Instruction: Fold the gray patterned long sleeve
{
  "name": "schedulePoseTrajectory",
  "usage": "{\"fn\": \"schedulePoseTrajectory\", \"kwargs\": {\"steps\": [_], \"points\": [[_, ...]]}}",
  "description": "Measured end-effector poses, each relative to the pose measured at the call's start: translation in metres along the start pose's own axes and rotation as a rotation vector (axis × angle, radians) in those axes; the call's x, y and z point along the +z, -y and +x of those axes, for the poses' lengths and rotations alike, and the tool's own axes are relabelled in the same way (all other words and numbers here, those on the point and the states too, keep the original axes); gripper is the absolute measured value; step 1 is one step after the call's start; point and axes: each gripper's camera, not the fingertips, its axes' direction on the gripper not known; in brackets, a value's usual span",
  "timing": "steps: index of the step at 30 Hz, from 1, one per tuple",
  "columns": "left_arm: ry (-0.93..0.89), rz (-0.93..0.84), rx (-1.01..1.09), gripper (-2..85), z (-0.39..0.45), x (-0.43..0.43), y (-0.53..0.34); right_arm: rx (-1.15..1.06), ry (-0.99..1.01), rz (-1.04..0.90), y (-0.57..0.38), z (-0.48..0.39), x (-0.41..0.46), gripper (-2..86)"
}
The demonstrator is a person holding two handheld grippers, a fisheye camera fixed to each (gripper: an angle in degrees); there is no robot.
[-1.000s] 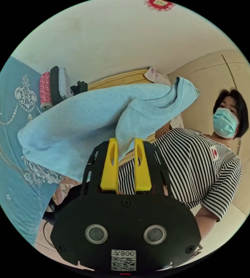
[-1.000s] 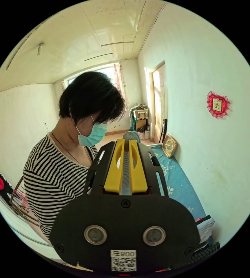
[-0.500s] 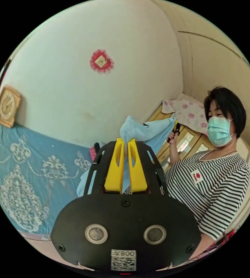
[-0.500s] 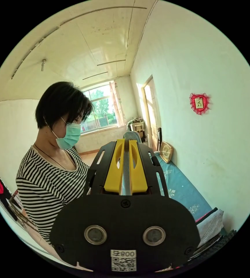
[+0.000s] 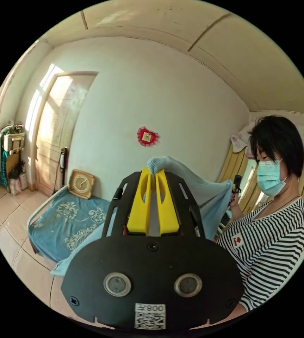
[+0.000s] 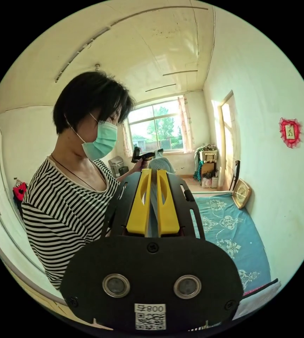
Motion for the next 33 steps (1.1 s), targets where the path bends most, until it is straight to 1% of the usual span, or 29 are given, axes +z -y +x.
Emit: {"fn": "schedulePoseTrajectory", "kwargs": {"steps": [3, 4, 7, 10, 13, 15, 16, 18, 19, 20, 21, 22, 23, 24, 25, 27, 28, 30, 31, 33], "points": [[0.105, -0.043, 0.011, 2.6, -0.004, -0.016, -0.012, 0.034, 0.049, -0.041, -0.026, 0.008, 0.038, 2.1], [0.114, -0.049, 0.01, 2.6, -0.007, -0.017, -0.014, 0.044, 0.052, -0.049, -0.031, 0.011, 0.045, 2.1], [0.113, -0.079, -0.009, 2.6, -0.033, -0.007, -0.025, 0.118, 0.057, -0.081, -0.058, 0.03, 0.082, 2.1], [0.083, -0.121, -0.026, 2.7, -0.069, 0.027, -0.034, 0.219, 0.019, -0.104, -0.084, 0.061, 0.117, 2.1], [0.021, -0.183, -0.033, 2.7, -0.114, 0.084, -0.044, 0.294, -0.073, -0.124, -0.107, 0.094, 0.147, 2.1], [-0.05, -0.247, -0.024, 2.8, -0.155, 0.146, -0.048, 0.353, -0.169, -0.15, -0.123, 0.131, 0.169, 2.2], [-0.068, -0.262, -0.021, 2.8, -0.165, 0.164, -0.049, 0.37, -0.204, -0.16, -0.127, 0.143, 0.175, 2.2], [-0.137, -0.319, -0.023, 3.0, -0.209, 0.244, -0.054, 0.454, -0.319, -0.199, -0.145, 0.198, 0.196, 2.3], [-0.145, -0.335, -0.025, 3.1, -0.22, 0.267, -0.056, 0.483, -0.336, -0.204, -0.15, 0.215, 0.201, 2.3], [-0.155, -0.377, -0.02, 3.3, -0.24, 0.314, -0.062, 0.525, -0.369, -0.225, -0.16, 0.25, 0.212, 2.3], [-0.168, -0.426, -0.044, 3.6, -0.262, 0.365, -0.073, 0.582, -0.44, -0.277, -0.173, 0.29, 0.224, 2.4], [-0.181, -0.45, -0.064, 3.8, -0.273, 0.39, -0.08, 0.617, -0.479, -0.31, -0.182, 0.312, 0.231, 2.4], [-0.186, -0.527, -0.081, 4.4, -0.291, 0.44, -0.098, 0.695, -0.547, -0.379, -0.203, 0.356, 0.244, 2.5], [-0.117, -0.624, -0.108, 5.2, -0.307, 0.484, -0.122, 0.83, -0.595, -0.419, -0.233, 0.402, 0.254, 2.3], [-0.093, -0.673, -0.123, 5.8, -0.314, 0.504, -0.136, 0.898, -0.594, -0.427, -0.25, 0.422, 0.257, 2.1], [-0.052, -0.856, -0.169, 7.2, -0.338, 0.558, -0.199, 1.18, -0.629, -0.403, -0.326, 0.472, 0.269, 1.3], [-0.067, -0.875, -0.183, 7.2, -0.342, 0.565, -0.215, 1.235, -0.62, -0.374, -0.345, 0.477, 0.273, 1.2], [-0.133, -0.962, -0.26, 6.9, -0.359, 0.576, -0.286, 1.359, -0.571, -0.252, -0.41, 0.472, 0.299, 0.8], [-0.137, -1.0, -0.279, 6.8, -0.363, 0.577, -0.306, 1.374, -0.558, -0.243, -0.425, 0.467, 0.307, 0.7], [-0.108, -1.184, -0.364, 6.9, -0.378, 0.572, -0.39, 1.466, -0.48, -0.273, -0.486, 0.44, 0.348, 0.5]]}}
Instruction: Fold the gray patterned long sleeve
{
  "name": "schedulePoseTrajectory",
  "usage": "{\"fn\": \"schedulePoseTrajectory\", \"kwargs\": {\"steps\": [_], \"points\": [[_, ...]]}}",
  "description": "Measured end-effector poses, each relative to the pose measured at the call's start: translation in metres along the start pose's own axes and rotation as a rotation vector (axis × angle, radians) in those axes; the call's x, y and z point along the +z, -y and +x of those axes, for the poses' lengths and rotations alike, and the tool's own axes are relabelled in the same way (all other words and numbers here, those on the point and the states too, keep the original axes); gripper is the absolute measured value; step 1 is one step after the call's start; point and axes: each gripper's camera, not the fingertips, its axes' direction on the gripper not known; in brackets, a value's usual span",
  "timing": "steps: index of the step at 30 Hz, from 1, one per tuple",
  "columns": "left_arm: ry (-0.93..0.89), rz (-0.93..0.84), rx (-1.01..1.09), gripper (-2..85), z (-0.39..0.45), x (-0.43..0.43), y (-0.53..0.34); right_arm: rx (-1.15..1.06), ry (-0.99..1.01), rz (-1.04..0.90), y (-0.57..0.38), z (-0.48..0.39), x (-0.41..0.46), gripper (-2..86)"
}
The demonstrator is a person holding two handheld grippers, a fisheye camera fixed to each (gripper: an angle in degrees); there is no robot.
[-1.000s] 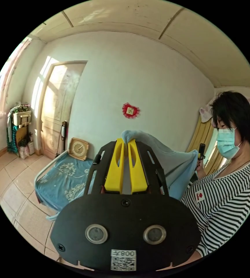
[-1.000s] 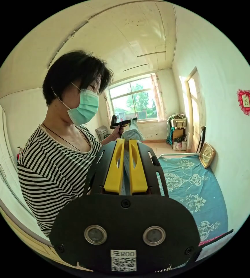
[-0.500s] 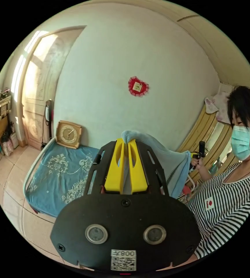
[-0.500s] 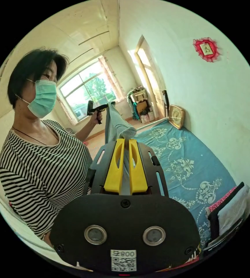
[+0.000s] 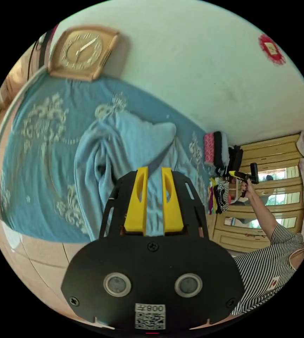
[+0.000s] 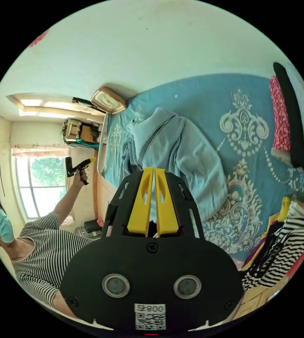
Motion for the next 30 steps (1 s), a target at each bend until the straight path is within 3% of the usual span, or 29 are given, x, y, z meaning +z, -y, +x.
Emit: {"fn": "schedulePoseTrajectory", "kwargs": {"steps": [6, 12, 19, 24, 30], "points": [[-0.066, -0.292, -0.283, 8.0, -0.068, 0.128, -0.092, 0.286, 0.039, -0.2, -0.111, 0.08, 0.121, 0.8], [-0.148, -0.285, -0.474, 8.6, -0.083, 0.206, -0.137, 0.42, 0.06, -0.242, -0.155, 0.114, 0.203, 2.9], [0.074, -0.213, -0.531, 8.7, -0.088, 0.243, -0.145, 0.357, 0.053, -0.279, -0.144, 0.127, 0.277, 4.5], [0.306, -0.162, -0.516, 9.1, -0.099, 0.279, -0.141, 0.302, -0.193, -0.177, -0.136, 0.14, 0.299, 6.0], [0.387, -0.239, -0.468, 7.3, -0.102, 0.354, -0.146, 0.27, -0.393, -0.137, -0.13, 0.164, 0.348, 8.0]]}}
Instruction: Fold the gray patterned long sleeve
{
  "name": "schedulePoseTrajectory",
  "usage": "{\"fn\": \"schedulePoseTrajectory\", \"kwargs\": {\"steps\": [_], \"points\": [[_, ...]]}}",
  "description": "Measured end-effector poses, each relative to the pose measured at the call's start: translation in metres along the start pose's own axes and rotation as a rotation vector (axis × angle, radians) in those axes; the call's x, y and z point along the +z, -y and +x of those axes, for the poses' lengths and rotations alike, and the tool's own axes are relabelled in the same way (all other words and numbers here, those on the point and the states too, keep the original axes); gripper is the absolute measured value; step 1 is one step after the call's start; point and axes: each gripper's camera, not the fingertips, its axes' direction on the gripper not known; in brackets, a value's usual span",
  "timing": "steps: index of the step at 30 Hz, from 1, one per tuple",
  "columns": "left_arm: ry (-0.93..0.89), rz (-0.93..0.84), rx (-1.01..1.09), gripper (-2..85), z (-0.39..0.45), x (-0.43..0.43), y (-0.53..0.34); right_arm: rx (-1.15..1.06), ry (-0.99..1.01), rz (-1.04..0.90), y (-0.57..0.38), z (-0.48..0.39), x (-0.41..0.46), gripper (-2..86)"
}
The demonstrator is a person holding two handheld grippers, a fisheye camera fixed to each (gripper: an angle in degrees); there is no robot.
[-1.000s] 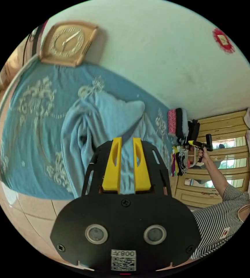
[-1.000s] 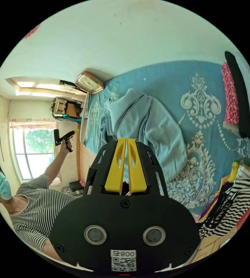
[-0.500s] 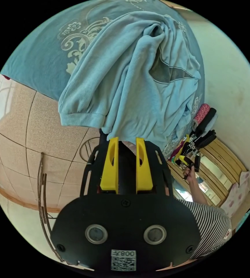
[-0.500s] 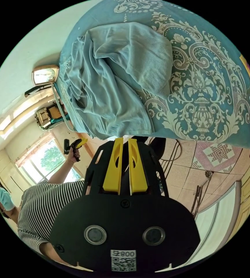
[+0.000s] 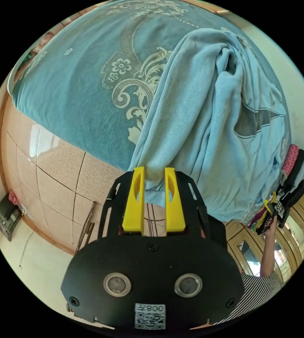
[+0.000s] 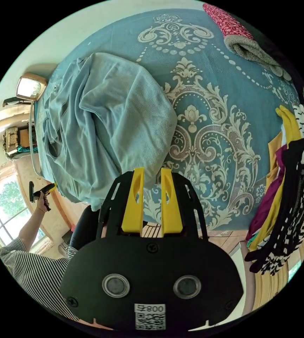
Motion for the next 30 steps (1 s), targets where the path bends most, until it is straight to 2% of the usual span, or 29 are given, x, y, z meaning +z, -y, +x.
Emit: {"fn": "schedulePoseTrajectory", "kwargs": {"steps": [3, 7, 10, 12, 15, 18, 22, 25, 27, 30], "points": [[0.043, 0.0, 0.081, 5.3, 0.009, 0.015, -0.012, -0.019, -0.042, -0.029, -0.003, -0.011, 0.043, 7.4], [0.115, 0.058, 0.083, 3.8, -0.002, 0.003, -0.027, -0.044, -0.008, -0.035, -0.02, -0.013, 0.056, 5.4], [0.214, 0.218, 0.039, 3.6, -0.026, -0.05, -0.038, -0.081, -0.244, -0.028, -0.032, -0.011, 0.033, 4.6], [0.25, 0.387, -0.051, 3.9, -0.052, -0.102, -0.054, -0.071, -0.403, 0.058, -0.04, 0.002, -0.012, 4.8], [0.223, 0.554, -0.096, 5.6, -0.072, -0.132, -0.08, 0.017, -0.317, 0.233, -0.055, 0.031, -0.069, 5.6], [0.11, 0.625, -0.035, 7.7, -0.073, -0.106, -0.105, 0.069, -0.275, 0.355, -0.077, 0.047, -0.082, 6.3], [-0.034, 0.553, 0.09, 8.7, -0.066, -0.02, -0.129, 0.048, -0.179, 0.37, -0.107, 0.054, -0.036, 6.9], [-0.295, 0.424, 0.211, 9.0, -0.065, 0.062, -0.15, -0.059, 0.052, 0.312, -0.137, 0.049, 0.028, 7.4], [-0.424, 0.307, 0.248, 9.9, -0.065, 0.123, -0.175, -0.142, 0.178, 0.219, -0.165, 0.033, 0.083, 8.2], [-0.506, 0.183, 0.271, 12.0, -0.067, 0.184, -0.211, -0.199, 0.262, 0.106, -0.202, 0.016, 0.145, 8.5]]}}
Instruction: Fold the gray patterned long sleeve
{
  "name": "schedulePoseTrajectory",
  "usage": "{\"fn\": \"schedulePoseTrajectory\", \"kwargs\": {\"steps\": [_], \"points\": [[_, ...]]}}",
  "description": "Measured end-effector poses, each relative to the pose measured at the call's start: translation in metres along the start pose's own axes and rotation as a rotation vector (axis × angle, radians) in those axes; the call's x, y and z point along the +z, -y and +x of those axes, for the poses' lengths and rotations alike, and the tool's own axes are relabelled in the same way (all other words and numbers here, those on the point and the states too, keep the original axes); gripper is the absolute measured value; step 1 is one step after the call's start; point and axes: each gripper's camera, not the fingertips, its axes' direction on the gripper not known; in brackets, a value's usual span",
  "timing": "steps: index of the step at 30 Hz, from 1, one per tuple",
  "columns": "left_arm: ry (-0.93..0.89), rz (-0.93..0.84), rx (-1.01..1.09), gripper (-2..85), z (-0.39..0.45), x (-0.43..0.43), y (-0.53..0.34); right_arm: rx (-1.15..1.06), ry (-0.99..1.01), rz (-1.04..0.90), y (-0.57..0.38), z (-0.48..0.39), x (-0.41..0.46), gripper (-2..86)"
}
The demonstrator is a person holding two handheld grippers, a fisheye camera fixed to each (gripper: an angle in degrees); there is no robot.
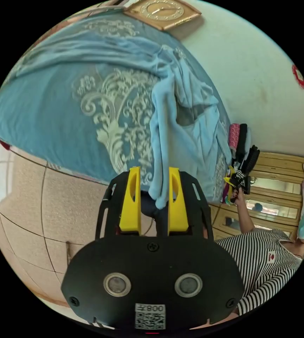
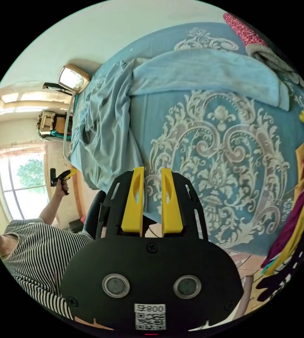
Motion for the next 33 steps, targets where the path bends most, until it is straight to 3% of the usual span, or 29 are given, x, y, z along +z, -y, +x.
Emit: {"fn": "schedulePoseTrajectory", "kwargs": {"steps": [8, 13, 24, 33], "points": [[-0.122, -0.001, -0.013, 12.7, -0.032, 0.047, -0.064, 0.065, 0.032, -0.012, -0.061, 0.008, 0.054, 8.7], [-0.013, -0.095, 0.006, 7.4, -0.03, 0.069, -0.087, 0.084, -0.082, -0.043, -0.074, 0.003, 0.075, 6.5], [-0.1, 0.126, 0.024, 3.2, -0.041, 0.02, -0.188, 0.111, 0.013, -0.054, -0.119, 0.017, 0.088, 2.5], [-0.133, 0.177, 0.011, 3.1, -0.053, 0.004, -0.256, 0.096, -0.055, 0.04, -0.163, 0.023, 0.083, 7.3]]}}
